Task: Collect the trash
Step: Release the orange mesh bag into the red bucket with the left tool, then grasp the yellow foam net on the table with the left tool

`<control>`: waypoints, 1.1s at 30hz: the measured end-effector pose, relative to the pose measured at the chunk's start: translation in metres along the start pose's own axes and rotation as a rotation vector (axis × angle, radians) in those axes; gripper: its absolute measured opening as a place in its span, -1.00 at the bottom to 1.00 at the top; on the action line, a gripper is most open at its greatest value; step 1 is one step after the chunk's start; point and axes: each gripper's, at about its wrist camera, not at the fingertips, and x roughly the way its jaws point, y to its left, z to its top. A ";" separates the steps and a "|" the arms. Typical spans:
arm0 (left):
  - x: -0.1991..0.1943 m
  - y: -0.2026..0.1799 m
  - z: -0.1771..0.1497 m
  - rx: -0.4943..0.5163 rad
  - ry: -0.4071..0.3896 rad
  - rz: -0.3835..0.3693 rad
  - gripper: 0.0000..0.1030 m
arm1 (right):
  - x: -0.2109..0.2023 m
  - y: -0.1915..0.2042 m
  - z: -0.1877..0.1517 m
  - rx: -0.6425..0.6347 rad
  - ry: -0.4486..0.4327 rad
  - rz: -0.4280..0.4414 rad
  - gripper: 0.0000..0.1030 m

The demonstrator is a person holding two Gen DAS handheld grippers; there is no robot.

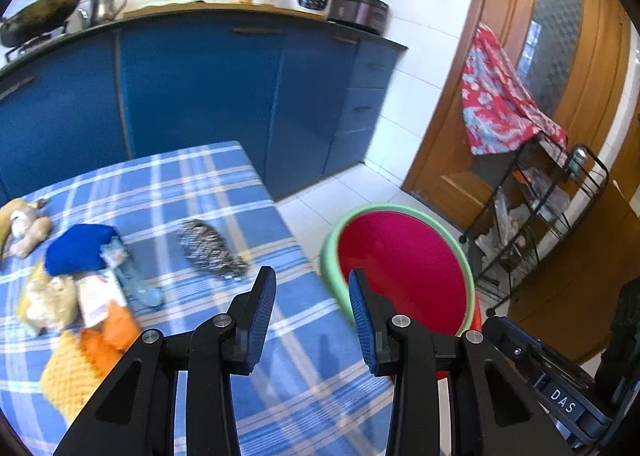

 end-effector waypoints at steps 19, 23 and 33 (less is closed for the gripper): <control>-0.056 0.082 -0.033 -0.116 -0.029 0.153 -0.24 | -0.002 0.062 -0.017 -0.109 0.038 0.084 -0.29; -0.059 0.106 -0.041 -0.169 -0.008 0.199 -0.21 | 0.000 0.071 -0.021 -0.128 0.050 0.095 -0.29; -0.051 0.154 -0.064 -0.240 0.065 0.261 -0.01 | 0.008 0.083 -0.028 -0.155 0.077 0.102 -0.28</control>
